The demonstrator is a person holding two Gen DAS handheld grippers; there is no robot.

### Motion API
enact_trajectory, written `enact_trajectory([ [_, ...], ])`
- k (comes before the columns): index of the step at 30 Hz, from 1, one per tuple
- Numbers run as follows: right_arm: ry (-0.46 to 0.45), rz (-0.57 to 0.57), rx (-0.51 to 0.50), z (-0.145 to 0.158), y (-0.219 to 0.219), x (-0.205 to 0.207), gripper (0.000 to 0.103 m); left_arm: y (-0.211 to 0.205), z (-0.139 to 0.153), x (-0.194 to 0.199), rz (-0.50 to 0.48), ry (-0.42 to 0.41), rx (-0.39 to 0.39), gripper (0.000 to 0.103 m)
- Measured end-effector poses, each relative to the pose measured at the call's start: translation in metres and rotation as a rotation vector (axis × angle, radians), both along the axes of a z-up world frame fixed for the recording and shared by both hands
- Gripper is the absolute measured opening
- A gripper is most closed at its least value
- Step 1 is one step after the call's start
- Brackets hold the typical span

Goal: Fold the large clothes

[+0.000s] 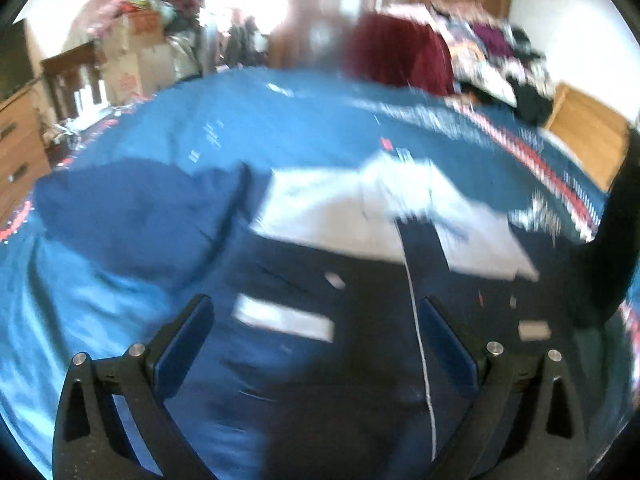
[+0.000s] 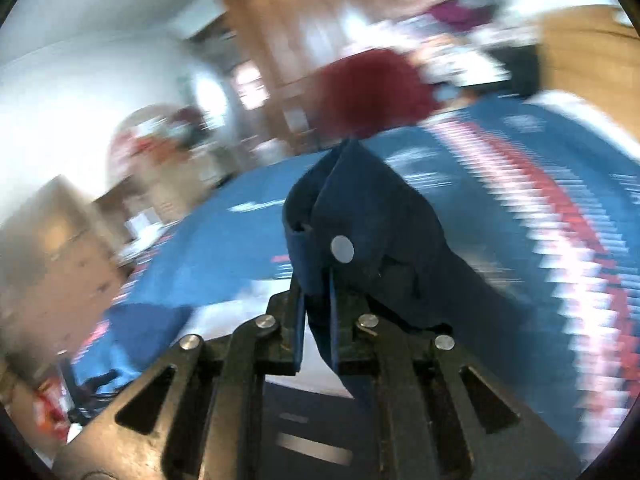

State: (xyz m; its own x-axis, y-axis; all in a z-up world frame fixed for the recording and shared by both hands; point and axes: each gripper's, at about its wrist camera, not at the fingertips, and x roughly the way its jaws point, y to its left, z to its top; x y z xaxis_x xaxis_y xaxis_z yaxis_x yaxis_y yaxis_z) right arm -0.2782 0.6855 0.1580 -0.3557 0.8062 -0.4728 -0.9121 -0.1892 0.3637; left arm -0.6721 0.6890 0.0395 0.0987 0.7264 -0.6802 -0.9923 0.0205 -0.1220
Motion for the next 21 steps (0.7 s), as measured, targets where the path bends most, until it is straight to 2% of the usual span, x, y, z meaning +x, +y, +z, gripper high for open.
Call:
enact_trajectory([
  [3,0.017,0.134,-0.036,-0.023,0.048,-0.103,0.009,0.006,0.014,-0.033,0.035,-0.031,0.015,0.102],
  [6,0.031,0.254,-0.120,-0.065,0.088,-0.177,0.015,0.013,0.021,-0.058,0.057,-0.038,0.013,0.102],
  [9,-0.049,0.312,-0.187,-0.091,0.080,-0.221,0.023,0.017,0.023,-0.074,0.062,-0.036,0.009,0.102],
  [10,-0.059,0.324,-0.177,-0.098,0.066,-0.221,0.033,0.018,0.022,-0.076,0.058,-0.036,0.004,0.102],
  [11,-0.061,0.320,-0.165,-0.102,0.056,-0.211,0.050,0.020,0.018,-0.077,0.051,-0.038,-0.004,0.102],
  [13,-0.069,0.302,-0.139,-0.112,0.040,-0.179,0.061,0.025,0.008,-0.077,0.025,-0.041,-0.030,0.102],
  [16,-0.102,0.232,-0.149,-0.135,0.013,-0.117,0.061,0.031,-0.008,-0.066,-0.002,-0.058,-0.064,0.102],
  [21,-0.146,-0.048,-0.221,-0.165,0.007,0.016,0.061,0.047,-0.028,-0.043,-0.075,-0.099,-0.102,0.102],
])
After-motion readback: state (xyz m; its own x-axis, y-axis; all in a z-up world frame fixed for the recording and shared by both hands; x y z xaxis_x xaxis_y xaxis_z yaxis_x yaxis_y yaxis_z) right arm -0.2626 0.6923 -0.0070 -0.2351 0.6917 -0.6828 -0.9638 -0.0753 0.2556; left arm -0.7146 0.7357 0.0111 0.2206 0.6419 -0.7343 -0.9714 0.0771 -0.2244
